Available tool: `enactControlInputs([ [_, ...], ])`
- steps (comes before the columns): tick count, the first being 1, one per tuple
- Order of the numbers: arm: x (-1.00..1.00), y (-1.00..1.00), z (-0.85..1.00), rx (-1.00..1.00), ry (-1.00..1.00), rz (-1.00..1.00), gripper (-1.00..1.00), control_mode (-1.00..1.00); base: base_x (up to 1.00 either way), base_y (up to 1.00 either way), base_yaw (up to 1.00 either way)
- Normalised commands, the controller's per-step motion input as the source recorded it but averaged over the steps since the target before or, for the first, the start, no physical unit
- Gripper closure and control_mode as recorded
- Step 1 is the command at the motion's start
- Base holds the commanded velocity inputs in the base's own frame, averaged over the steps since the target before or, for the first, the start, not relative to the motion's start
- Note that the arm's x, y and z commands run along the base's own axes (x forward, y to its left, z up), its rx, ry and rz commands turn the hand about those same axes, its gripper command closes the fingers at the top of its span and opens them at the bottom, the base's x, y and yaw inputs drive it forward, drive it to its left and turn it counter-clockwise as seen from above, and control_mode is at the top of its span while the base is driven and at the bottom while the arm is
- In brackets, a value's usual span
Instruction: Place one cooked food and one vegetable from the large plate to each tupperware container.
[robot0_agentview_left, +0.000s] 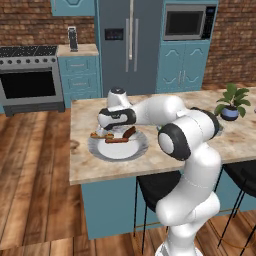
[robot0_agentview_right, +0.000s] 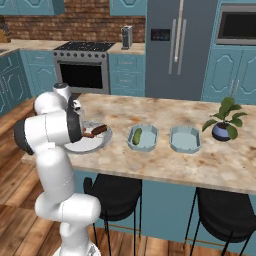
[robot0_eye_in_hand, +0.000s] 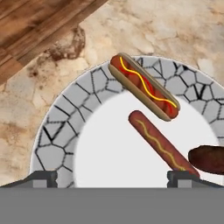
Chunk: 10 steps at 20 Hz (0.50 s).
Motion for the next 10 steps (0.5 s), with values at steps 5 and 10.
enactControlInputs([
  [5, 0.16, 0.23, -0.05, 0.02, -0.09, 0.05, -1.0, -1.0, 0.0, 0.0, 0.0],
  [10, 0.29, 0.05, -0.26, 0.02, -0.05, 0.04, -1.0, -1.0, 0.0, 0.0, 0.0],
])
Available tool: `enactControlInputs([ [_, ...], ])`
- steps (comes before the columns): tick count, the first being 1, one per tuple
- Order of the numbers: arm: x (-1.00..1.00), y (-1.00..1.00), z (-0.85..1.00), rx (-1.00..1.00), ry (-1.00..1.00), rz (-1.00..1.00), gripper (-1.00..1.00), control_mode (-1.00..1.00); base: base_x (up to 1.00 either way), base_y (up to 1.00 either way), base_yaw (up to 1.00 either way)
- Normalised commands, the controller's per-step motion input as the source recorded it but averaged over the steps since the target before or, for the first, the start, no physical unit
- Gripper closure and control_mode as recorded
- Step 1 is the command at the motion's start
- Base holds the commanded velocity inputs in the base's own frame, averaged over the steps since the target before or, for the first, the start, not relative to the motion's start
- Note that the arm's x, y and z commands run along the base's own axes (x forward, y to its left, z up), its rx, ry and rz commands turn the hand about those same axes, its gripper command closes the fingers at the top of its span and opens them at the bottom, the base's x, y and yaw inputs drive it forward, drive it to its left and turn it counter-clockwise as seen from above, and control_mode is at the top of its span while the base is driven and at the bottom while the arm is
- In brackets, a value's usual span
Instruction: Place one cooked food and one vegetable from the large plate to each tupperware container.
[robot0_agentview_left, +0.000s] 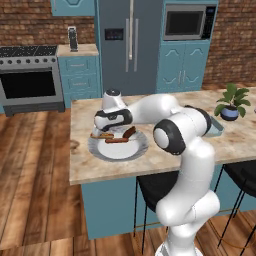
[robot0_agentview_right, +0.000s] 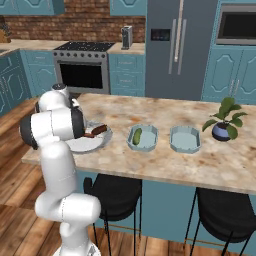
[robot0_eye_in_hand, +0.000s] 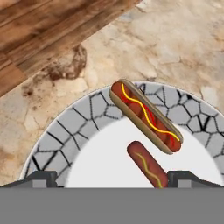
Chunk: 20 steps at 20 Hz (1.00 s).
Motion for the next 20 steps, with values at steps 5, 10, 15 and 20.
enactControlInputs([
  [5, 0.62, 0.01, -0.36, 0.02, 0.0, 0.1, -1.0, -1.0, 0.0, 0.0, 0.0],
  [10, 0.44, 0.15, -0.15, 0.0, 0.07, 0.08, -1.0, -1.0, 0.0, 0.0, 0.0],
  [15, 0.36, 0.14, -0.12, 0.0, 0.08, 0.05, -1.0, -1.0, 0.0, 0.0, 0.0],
  [20, 0.31, 0.0, -0.3, 0.0, 0.03, 0.11, -1.0, -1.0, 0.0, 0.0, 0.0],
])
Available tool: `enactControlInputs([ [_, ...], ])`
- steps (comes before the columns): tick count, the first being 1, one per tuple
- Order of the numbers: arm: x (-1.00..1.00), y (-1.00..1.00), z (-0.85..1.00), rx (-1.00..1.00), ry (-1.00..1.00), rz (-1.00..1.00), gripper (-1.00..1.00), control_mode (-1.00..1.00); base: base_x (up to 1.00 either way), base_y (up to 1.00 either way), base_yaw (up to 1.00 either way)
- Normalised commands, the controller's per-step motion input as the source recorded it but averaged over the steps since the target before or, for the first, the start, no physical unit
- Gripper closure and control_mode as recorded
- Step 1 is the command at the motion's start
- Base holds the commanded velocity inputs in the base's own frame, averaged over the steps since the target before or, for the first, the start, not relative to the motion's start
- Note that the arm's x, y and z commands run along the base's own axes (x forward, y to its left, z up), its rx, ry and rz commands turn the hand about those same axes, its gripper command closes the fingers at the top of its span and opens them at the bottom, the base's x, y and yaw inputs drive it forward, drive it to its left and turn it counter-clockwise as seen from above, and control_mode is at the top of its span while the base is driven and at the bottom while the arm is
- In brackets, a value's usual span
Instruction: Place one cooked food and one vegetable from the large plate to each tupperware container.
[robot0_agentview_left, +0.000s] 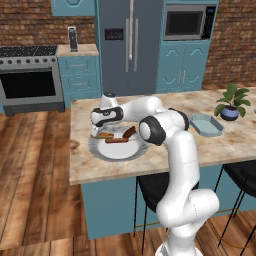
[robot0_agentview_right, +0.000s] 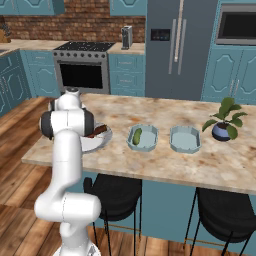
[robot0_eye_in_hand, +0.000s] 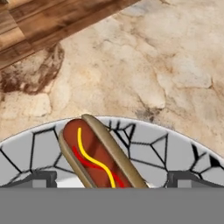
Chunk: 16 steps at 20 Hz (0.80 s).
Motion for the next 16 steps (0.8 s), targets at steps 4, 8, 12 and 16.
enactControlInputs([
  [4, -0.48, -0.12, -0.18, 0.0, -0.06, 0.05, -1.0, -1.0, 0.0, 0.0, 0.0],
  [8, -0.53, -0.12, -0.12, 0.0, -0.08, 0.02, -1.0, -1.0, 0.0, 0.0, 0.0],
  [12, -0.41, -0.22, -0.19, 0.04, -0.09, 0.0, -1.0, -1.0, 0.0, 0.0, 0.0],
  [16, 0.1, 0.0, 0.14, 0.0, -0.19, 0.01, -1.0, -1.0, 0.0, 0.0, 0.0],
])
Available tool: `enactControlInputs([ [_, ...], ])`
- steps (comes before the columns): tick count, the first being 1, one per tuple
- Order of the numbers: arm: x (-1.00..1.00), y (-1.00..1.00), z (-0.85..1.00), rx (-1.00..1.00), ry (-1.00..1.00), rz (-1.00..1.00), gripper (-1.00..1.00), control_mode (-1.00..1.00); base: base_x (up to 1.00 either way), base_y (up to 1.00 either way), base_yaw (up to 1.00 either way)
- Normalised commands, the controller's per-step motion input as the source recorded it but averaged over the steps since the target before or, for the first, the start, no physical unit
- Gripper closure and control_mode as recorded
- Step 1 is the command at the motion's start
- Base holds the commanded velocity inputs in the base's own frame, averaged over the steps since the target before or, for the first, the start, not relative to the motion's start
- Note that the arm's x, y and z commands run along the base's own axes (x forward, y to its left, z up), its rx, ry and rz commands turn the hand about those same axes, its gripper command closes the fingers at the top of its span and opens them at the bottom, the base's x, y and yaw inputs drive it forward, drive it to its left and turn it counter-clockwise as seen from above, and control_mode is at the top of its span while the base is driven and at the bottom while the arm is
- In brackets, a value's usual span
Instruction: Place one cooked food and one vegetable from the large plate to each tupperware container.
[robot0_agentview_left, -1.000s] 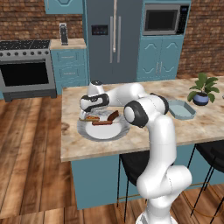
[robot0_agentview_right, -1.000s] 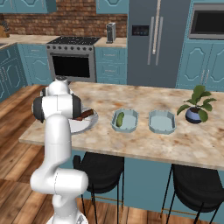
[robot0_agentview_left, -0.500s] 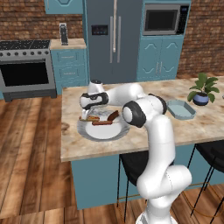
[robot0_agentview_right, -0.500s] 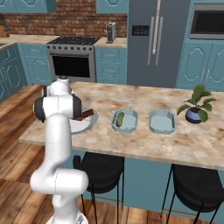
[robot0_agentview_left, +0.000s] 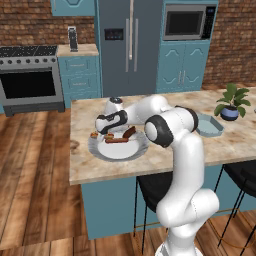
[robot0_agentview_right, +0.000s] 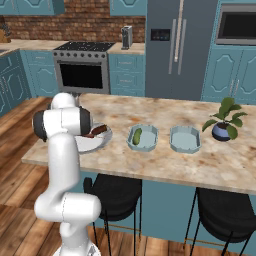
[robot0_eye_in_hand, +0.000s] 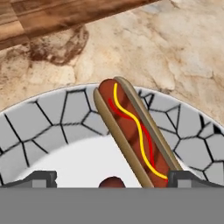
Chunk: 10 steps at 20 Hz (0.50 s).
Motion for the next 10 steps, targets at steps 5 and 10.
enactControlInputs([
  [5, 0.28, 0.0, 0.01, 0.0, -0.01, 0.0, -1.0, -1.0, 0.0, 0.0, 0.0],
  [10, 0.11, 0.0, -0.03, 0.0, 0.0, 0.0, -1.0, -1.0, 0.0, 0.0, 0.0],
])
